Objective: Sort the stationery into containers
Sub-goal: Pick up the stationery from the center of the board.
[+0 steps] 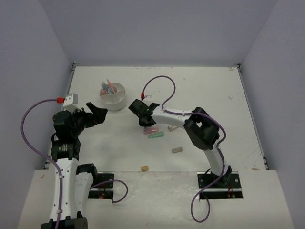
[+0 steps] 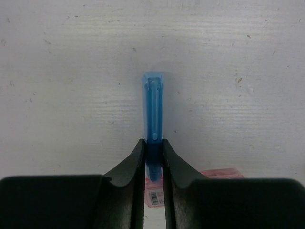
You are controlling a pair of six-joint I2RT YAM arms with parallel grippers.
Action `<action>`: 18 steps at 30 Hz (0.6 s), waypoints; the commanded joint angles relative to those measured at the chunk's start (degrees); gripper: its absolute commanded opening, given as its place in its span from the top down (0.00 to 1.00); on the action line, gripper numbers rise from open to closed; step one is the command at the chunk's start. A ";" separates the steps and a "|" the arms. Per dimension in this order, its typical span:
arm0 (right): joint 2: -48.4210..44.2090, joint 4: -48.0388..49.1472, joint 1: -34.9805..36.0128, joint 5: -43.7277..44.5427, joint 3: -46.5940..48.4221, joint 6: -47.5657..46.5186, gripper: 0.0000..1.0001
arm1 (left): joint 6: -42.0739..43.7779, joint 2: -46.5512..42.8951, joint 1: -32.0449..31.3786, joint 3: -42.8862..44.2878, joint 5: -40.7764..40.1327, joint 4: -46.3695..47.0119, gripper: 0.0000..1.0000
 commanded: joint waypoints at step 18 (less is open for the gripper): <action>-52.07 41.54 0.43 -46.95 -38.61 -27.88 1.00 | -14.56 8.17 -18.91 -0.62 36.18 39.59 0.00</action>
